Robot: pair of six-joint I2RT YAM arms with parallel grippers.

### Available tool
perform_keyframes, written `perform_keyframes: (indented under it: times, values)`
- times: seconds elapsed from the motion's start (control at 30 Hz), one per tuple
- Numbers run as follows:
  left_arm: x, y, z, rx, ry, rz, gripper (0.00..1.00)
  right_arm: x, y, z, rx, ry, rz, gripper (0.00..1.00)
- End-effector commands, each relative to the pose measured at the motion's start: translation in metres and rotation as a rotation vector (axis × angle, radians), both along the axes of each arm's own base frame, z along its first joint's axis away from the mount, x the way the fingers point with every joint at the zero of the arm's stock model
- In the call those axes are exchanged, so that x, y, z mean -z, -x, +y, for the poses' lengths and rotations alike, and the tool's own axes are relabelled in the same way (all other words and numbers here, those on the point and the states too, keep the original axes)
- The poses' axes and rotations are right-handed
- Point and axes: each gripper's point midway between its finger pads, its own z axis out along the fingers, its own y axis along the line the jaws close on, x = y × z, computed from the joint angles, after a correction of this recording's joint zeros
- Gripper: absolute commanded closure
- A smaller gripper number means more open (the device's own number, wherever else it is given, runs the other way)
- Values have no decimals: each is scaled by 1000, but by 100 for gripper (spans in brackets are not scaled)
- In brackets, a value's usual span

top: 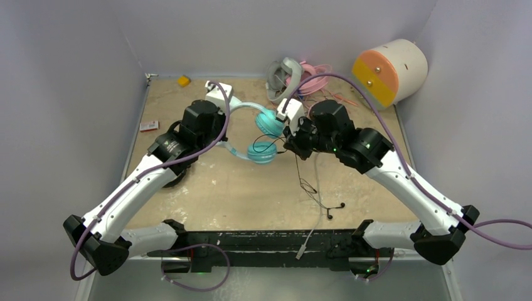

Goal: Wrap the headphones
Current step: Wrap the headphones cable around the headphones.

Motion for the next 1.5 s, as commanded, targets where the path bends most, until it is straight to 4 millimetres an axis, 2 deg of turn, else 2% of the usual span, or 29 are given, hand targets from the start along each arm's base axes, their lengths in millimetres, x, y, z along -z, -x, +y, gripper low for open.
perform_keyframes:
  times: [0.0,0.13,0.23,0.33,0.47,0.63,1.03,1.2,1.33,1.47]
  values:
    - [-26,-6,-2,-14,63,-88,100,-21,-18,-7,114,-24,-71,100]
    - [-29,-3,-2,-6,76,-94,100,-14,-37,-16,220,18,-99,100]
    - [-28,-2,-4,4,78,-89,100,-17,-47,-17,275,-21,-139,100]
    - [-26,-1,-5,14,78,-80,100,-16,-46,-6,242,-66,-132,100]
    - [-27,0,-8,24,90,-76,100,-4,-48,8,204,-42,-84,100]
    - [-25,-2,-5,5,78,-73,100,7,-33,23,111,-68,-9,100]
    - [-22,-5,0,-52,79,-46,100,24,-14,27,70,-61,102,100]
    - [-21,-4,-4,-39,87,-29,100,32,-18,31,88,-54,123,100]
    - [-22,-2,-6,-30,103,-24,100,43,-27,26,142,-18,115,100]
    - [-18,-1,-9,-25,112,-5,100,43,-31,18,203,-33,98,100]
